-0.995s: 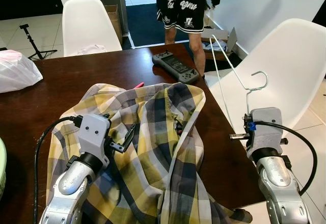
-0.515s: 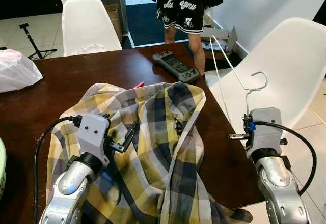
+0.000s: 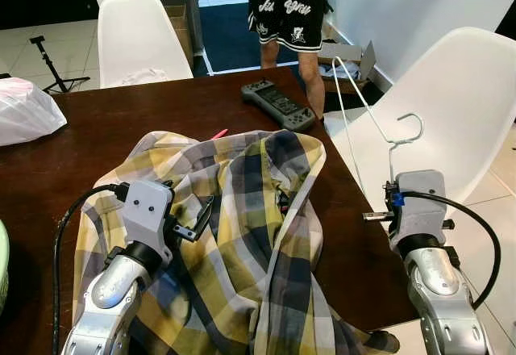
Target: Hang hanger
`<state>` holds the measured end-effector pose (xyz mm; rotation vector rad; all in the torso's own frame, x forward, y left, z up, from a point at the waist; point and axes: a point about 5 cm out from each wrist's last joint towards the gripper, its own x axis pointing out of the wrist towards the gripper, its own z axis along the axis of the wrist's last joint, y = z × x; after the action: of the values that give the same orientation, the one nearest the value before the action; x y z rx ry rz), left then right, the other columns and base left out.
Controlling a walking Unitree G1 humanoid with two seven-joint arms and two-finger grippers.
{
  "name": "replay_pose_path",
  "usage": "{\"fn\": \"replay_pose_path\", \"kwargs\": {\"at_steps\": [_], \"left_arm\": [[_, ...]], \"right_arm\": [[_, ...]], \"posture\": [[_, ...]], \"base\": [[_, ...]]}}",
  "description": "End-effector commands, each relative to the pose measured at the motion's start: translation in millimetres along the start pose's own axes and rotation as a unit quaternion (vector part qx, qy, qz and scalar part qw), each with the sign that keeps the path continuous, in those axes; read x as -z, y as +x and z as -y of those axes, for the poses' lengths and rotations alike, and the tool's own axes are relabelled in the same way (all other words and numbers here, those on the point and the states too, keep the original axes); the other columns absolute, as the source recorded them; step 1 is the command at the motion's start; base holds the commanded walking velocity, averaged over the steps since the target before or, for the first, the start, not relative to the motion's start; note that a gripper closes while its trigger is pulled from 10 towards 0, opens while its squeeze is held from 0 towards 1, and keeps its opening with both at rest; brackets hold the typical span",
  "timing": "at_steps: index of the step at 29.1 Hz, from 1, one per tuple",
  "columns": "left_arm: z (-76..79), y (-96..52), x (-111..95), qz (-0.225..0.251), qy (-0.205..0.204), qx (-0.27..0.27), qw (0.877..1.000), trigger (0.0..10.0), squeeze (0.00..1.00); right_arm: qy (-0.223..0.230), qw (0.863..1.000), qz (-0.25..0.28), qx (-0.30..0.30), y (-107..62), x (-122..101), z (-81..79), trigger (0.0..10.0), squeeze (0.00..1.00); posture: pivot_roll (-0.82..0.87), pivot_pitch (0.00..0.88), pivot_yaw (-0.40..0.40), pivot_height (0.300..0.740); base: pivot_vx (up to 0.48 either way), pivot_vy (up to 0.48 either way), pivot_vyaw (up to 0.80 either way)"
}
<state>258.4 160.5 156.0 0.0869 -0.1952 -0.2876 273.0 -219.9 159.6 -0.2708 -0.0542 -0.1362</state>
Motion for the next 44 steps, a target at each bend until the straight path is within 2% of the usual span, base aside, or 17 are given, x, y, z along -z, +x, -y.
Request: {"fn": "replay_pose_path", "kwargs": {"at_steps": [1,44], "left_arm": [[-0.8,-1.4,3.6,-0.010,-0.010,-0.006,1.000,10.0,0.00],[-0.9,-2.1,5.7,-0.014,-0.011,-0.004,1.000,10.0,0.00]], "right_arm": [[0.008,1.000,-0.006,-0.002,-1.6,1.0,-1.3,10.0,0.00],[0.009,1.000,-0.009,-0.003,-1.6,4.0,-1.9,10.0,0.00]], "posture": [[0.04,0.198,0.007,0.740],[0.04,0.172,0.011,0.740]], "base": [[0.000,0.000,0.00],[0.000,0.000,0.00]]}}
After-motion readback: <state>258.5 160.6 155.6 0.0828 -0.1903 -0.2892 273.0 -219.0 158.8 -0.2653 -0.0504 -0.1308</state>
